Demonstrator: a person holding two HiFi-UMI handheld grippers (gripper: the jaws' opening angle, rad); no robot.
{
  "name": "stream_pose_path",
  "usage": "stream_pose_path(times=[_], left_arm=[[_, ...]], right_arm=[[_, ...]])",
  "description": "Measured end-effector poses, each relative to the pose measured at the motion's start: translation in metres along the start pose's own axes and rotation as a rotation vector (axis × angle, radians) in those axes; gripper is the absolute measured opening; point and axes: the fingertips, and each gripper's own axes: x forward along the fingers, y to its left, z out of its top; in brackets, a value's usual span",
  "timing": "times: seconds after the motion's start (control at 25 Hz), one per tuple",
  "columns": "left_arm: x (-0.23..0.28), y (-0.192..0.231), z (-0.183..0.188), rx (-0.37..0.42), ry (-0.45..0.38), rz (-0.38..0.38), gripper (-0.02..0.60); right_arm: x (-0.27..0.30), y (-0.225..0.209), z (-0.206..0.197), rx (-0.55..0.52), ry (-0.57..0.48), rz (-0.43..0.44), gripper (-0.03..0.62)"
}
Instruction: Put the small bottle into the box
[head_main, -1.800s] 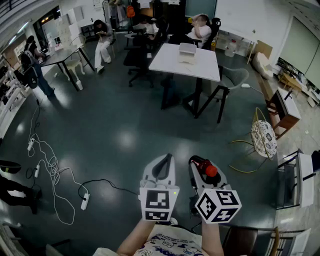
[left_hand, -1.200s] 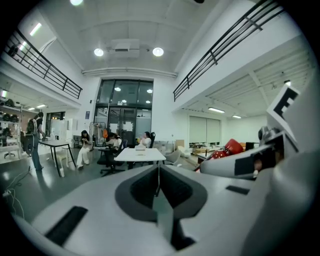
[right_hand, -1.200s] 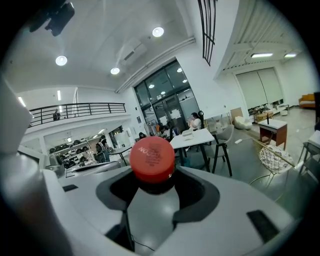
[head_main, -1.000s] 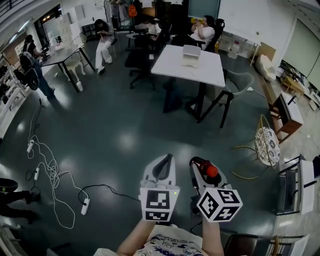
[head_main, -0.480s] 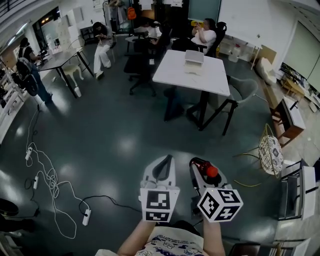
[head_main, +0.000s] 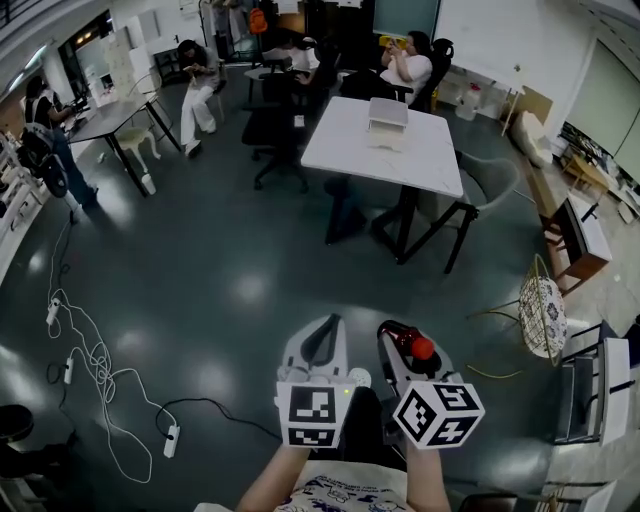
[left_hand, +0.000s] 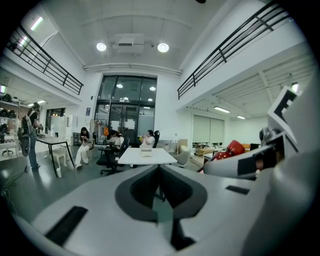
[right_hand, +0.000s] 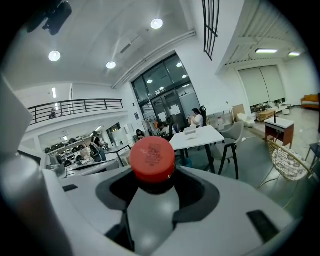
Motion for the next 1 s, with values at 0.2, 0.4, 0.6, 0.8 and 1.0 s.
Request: stream_pose_path(times=[0.2,0.4,0.6,0.8,1.0], left_arm=[[0.035,0.015,0.002,-0.004,0.005,0.031,0.020],[0.085,0.030,0.016,-0.002,0.008,0.063,0.020],[0.142,0.040,0.037,-0.010,0.006,0.083,0.020],[0.202,0.037,0.059,-0.010,-0.008,0.079,0.020],[0.249,0.037,0.074,0.002,-0.018,0.079,0.020]], right_arm=[[0.039,-0.011,0.012,-0.010,0.013,0.033,0.229],[0.087,-0.031,0.043,-0.014,0.013,0.064,0.229],[0.131,-0.055,0.079,-0.023,0.016,0.083,0.229],[0.173,-0.089,0.117,-0.036,0.005,0.089,0.229],[0.209,-0.114,0.143,-0.038,-0.001,0.096,0.229]])
